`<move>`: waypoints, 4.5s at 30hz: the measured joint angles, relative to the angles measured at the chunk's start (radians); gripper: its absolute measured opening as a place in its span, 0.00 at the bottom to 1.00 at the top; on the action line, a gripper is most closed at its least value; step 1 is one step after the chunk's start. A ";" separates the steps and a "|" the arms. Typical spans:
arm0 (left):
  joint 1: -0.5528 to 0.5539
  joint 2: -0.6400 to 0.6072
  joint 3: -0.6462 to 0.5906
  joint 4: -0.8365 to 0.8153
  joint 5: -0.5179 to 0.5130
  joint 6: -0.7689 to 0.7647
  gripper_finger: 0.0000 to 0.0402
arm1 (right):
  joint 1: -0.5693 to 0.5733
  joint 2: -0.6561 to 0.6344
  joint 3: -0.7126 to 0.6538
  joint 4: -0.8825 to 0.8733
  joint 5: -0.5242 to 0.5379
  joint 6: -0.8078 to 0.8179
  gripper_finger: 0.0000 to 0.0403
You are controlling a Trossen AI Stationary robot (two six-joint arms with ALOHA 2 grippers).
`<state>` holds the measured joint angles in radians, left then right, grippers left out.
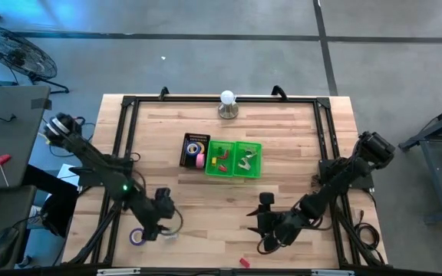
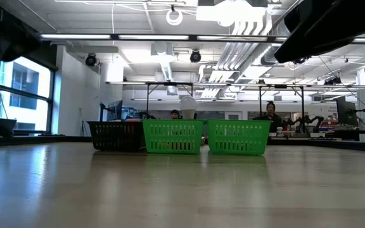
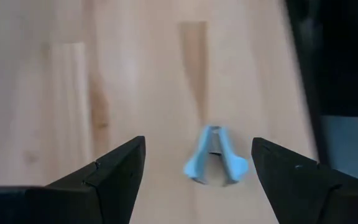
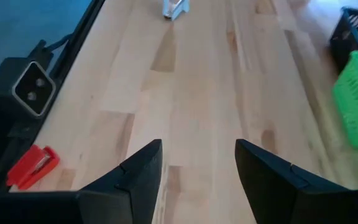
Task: Pick and place Stapler, Stapler remover, tape
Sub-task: Put the blue staple remover into the right green bin
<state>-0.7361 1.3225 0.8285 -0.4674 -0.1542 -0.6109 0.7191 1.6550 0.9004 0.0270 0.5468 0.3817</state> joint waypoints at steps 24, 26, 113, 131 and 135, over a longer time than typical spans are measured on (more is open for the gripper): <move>-0.012 0.468 0.422 -0.371 0.123 -0.060 0.72 | 0.001 0.000 0.000 0.082 -0.052 0.097 0.48; -0.012 0.468 0.422 -0.371 0.122 -0.060 0.72 | 0.011 0.000 0.000 0.097 -0.052 0.116 0.48; -0.017 0.494 0.420 -0.390 -0.059 -0.101 0.71 | 0.107 0.000 0.000 0.203 0.007 0.161 0.48; -0.017 0.555 0.421 -0.350 0.063 -0.127 0.71 | 0.116 0.000 0.000 0.203 0.005 0.169 0.48; -0.017 0.583 0.421 -0.348 0.105 -0.128 0.71 | 0.124 0.000 0.000 0.203 0.018 0.169 0.48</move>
<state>-0.7536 1.9054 1.2500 -0.8157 -0.0496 -0.7389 0.8429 1.6550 0.9001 0.2298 0.5652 0.5506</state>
